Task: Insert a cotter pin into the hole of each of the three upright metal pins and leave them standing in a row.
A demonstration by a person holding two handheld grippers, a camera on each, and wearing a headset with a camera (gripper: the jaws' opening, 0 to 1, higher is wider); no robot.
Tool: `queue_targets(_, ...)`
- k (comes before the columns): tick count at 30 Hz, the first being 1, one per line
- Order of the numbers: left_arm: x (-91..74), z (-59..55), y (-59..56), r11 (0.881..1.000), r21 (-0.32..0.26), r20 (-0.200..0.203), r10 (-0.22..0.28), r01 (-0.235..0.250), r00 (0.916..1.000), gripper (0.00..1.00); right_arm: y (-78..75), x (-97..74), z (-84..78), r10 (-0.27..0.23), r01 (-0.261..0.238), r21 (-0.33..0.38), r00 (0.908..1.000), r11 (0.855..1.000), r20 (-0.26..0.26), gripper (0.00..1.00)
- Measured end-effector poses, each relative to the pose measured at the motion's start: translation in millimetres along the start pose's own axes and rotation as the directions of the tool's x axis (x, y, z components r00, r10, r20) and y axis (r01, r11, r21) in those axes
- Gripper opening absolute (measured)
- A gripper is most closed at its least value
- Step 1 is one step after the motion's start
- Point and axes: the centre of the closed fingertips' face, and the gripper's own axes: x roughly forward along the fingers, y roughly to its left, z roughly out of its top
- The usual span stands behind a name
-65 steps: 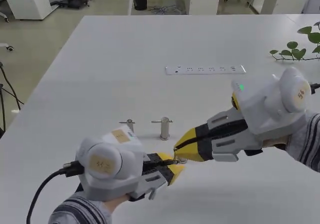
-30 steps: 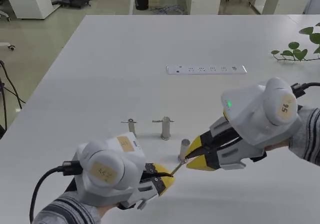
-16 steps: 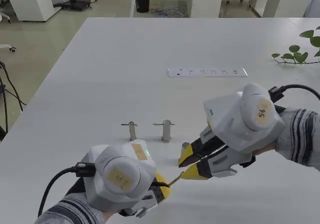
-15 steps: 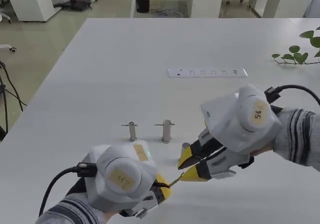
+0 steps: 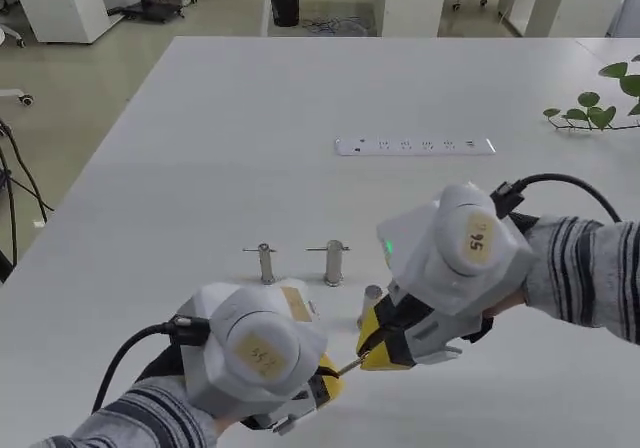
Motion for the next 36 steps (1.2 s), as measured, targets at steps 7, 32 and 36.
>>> queue_targets(7, 0.5, 2.4, -1.7, 1.000, 0.004, 0.002, -0.011, 0.011, 0.9999, 0.00, 2.7, 8.1, -10.1, 0.020, -0.022, -0.027, 0.9977, 0.999, -0.065, 0.00)
queue_targets(32, -4.5, 14.5, 20.2, 0.988, -0.142, 0.133, 0.076, -0.057, 0.9883, 0.09, -24.4, -5.1, -35.8, -0.141, 0.141, 0.026, 0.9900, 0.990, -0.008, 0.00)
queue_targets(36, -4.9, 18.2, 24.1, 0.979, -0.192, 0.177, 0.098, -0.064, 0.9793, 0.11, -28.7, -10.9, -44.0, -0.166, 0.165, 0.066, 0.9862, 0.984, 0.001, 0.00)
